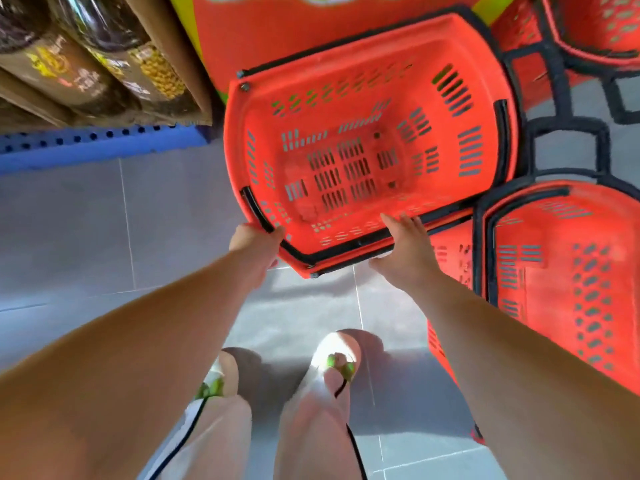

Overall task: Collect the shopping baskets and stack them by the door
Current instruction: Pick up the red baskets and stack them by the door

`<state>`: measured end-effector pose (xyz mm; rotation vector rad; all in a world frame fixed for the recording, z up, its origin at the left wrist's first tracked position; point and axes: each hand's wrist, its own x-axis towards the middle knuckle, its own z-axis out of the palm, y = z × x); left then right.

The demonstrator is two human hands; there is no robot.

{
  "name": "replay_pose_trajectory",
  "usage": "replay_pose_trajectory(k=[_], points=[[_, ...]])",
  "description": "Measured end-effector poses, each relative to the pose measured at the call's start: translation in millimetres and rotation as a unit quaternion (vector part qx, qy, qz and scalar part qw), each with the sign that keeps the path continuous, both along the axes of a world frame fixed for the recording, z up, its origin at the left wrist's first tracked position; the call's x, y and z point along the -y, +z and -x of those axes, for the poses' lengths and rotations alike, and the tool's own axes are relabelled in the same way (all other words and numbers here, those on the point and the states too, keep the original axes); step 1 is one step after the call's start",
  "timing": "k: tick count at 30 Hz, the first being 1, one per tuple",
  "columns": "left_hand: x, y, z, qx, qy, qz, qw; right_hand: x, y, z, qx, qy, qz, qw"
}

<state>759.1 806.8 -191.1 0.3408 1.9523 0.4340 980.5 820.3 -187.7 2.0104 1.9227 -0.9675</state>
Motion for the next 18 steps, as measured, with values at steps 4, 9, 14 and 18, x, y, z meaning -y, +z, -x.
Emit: replay_pose_trajectory(k=[4, 9, 14, 18], points=[[6, -16, 15, -0.014, -0.003, -0.013, 1.0, 12, -9, 8, 0.035, -0.002, -0.023, 0.999], [18, -12, 63, -0.005, 0.02, 0.013, 1.0, 31, -3, 46, 0.084, 0.075, -0.075, 0.991], [49, -11, 141, -0.014, 0.067, 0.022, 0.997, 42, -9, 105, 0.092, 0.124, -0.098, 0.983], [82, -11, 213, -0.052, 0.084, 0.026, 0.995, 58, -15, 163, 0.074, 0.176, -0.098, 0.977]])
